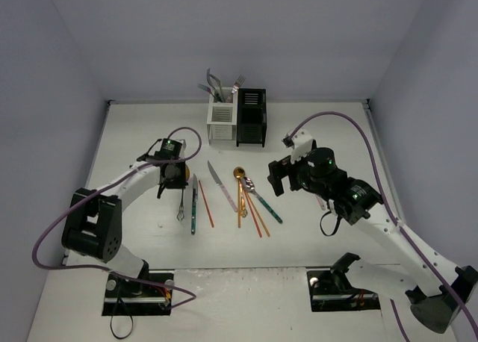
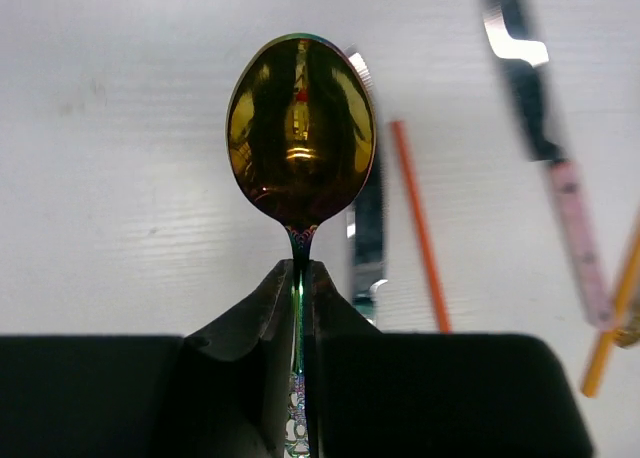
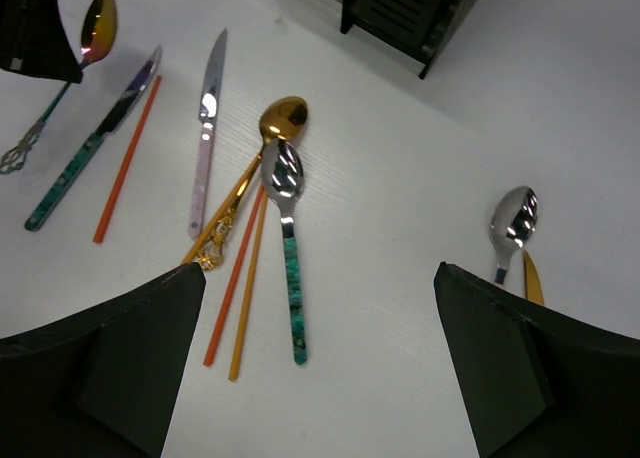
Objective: Sort the eating utensils into containers
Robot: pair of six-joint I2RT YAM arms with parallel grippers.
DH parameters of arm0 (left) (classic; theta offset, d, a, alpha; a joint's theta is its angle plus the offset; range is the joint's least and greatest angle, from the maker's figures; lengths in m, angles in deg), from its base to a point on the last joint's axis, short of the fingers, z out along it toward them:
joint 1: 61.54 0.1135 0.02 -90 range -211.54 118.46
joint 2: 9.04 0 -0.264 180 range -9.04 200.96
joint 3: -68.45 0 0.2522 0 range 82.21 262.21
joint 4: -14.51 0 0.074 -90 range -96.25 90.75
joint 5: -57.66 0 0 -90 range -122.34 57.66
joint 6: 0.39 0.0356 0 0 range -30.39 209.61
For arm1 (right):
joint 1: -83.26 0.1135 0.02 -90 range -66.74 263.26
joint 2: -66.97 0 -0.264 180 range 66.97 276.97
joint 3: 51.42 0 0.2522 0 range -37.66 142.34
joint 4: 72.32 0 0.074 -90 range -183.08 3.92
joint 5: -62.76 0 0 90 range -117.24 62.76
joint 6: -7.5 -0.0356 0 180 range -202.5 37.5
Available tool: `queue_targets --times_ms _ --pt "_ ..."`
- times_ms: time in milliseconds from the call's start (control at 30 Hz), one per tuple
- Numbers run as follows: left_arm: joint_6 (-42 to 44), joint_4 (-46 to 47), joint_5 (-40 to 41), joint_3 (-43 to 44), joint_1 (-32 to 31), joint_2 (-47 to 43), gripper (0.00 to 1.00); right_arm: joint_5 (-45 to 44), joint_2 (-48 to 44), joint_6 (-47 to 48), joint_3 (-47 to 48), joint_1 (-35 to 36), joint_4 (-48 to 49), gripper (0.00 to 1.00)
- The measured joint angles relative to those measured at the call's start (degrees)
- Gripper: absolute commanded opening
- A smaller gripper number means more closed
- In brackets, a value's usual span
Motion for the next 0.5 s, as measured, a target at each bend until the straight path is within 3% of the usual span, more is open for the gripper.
queue_targets --times_ms 267,500 --pt "4.78 1.83 -4.04 8.32 -5.98 -9.73 0.0 9.4 11.65 -2.72 9.35 0.0 5.39 0.96" --pt "7.63 1.94 -7.86 12.07 -10.8 -12.98 0.0 13.33 19.93 -5.57 16.7 0.17 8.66 0.92"
